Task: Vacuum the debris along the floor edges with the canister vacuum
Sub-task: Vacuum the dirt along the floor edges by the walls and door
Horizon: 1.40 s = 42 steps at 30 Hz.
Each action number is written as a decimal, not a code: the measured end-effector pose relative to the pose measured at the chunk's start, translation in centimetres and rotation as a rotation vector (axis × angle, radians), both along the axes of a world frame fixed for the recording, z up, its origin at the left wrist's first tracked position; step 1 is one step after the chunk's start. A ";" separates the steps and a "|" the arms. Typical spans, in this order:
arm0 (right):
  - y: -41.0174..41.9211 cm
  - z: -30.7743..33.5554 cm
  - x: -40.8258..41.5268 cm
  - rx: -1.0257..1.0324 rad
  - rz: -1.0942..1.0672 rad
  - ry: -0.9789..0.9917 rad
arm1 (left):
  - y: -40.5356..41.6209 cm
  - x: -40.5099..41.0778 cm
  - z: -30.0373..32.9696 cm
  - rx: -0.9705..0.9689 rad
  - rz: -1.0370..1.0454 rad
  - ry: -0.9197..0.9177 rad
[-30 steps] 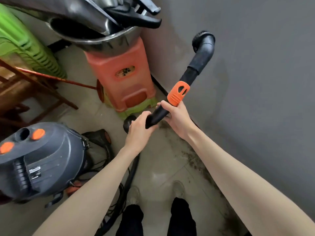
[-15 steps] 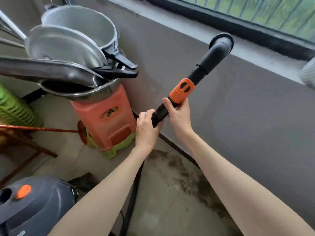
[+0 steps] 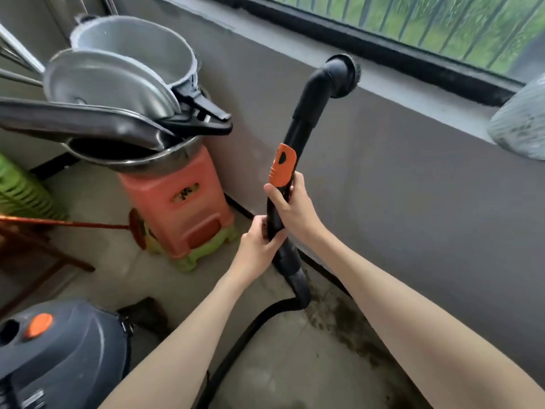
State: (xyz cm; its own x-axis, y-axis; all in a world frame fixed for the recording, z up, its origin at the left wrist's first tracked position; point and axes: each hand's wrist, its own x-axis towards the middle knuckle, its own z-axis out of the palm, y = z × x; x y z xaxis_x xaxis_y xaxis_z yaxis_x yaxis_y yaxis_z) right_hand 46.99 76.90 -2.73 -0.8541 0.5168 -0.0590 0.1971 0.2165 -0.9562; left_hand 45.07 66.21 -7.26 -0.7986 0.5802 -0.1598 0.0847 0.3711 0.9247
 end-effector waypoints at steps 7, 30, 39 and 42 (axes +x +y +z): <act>-3.7 -14.9 1.6 -0.029 0.005 -0.223 | -3.2 2.2 -12.6 -0.026 -0.072 -0.490; -9.2 -63.6 2.6 0.063 0.280 -0.293 | -5.9 -7.0 -58.9 -0.037 0.202 -0.604; -8.6 -69.6 6.5 0.704 0.567 -0.748 | -5.1 -8.3 -69.6 -0.030 0.465 -0.784; -8.3 -71.4 6.1 0.738 0.562 -0.662 | -4.7 -8.7 -70.7 -0.008 0.547 -0.714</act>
